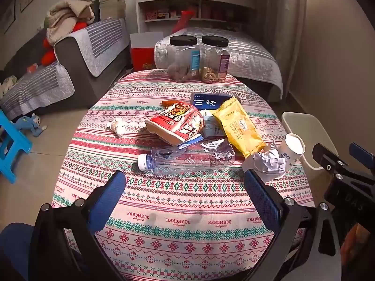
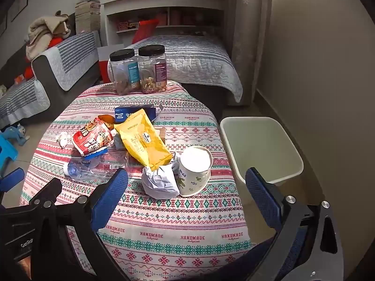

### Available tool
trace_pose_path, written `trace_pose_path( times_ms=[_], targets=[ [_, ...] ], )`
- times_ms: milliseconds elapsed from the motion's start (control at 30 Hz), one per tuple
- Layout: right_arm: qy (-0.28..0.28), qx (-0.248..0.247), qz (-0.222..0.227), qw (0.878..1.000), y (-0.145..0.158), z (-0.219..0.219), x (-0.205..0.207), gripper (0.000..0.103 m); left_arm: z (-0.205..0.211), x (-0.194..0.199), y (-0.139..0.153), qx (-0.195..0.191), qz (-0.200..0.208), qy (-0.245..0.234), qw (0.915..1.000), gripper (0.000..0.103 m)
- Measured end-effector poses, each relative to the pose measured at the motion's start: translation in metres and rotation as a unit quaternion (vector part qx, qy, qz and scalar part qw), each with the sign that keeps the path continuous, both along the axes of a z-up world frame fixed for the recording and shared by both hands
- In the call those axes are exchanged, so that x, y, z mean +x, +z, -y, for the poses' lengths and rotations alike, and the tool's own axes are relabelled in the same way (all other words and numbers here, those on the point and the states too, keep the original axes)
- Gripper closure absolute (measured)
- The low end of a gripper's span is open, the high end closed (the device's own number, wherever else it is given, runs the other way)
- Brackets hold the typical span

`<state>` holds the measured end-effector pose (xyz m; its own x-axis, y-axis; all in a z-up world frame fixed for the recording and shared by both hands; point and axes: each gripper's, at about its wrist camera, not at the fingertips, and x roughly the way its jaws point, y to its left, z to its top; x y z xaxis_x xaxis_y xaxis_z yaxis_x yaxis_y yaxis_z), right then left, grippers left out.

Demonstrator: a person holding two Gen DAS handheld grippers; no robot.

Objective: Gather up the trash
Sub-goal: 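Move right gripper to white paper cup while left gripper approaches red noodle cup, then close right gripper on white cup rim while left gripper grips red noodle cup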

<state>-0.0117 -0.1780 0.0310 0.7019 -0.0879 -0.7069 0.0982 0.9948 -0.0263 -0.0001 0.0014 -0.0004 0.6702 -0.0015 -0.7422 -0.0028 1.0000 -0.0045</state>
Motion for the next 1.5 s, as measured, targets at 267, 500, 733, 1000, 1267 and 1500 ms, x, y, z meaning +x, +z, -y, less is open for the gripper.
trace_pose_path(
  times_ms=[267,500,733,1000,1267,1500],
  targets=[
    [0.004,0.056,0.007,0.998,-0.004,0.012,0.001,0.007,-0.003,0.006,-0.006,-0.007,-0.013,0.009,0.9999,0.006],
    [0.01,0.085,-0.03,0.996,-0.019,0.019,0.015,0.007,-0.016,0.01,-0.007,-0.014,-0.018,0.01,0.9997,0.006],
    [0.006,0.136,-0.07,0.988,-0.032,0.053,0.058,0.007,-0.062,0.053,0.0,-0.064,-0.043,0.049,0.9958,0.006],
    [-0.015,0.195,-0.113,0.974,-0.059,0.073,0.09,0.008,-0.122,0.101,-0.011,-0.153,-0.081,0.101,0.9796,0.006],
    [0.007,0.098,-0.139,0.985,-0.075,0.038,0.104,0.029,-0.102,0.135,-0.061,-0.264,-0.144,0.077,0.9505,0.006],
    [0.0,0.101,-0.147,0.984,-0.083,0.042,0.106,0.051,-0.101,0.152,-0.086,-0.337,-0.142,0.099,0.9253,0.032]
  ],
)
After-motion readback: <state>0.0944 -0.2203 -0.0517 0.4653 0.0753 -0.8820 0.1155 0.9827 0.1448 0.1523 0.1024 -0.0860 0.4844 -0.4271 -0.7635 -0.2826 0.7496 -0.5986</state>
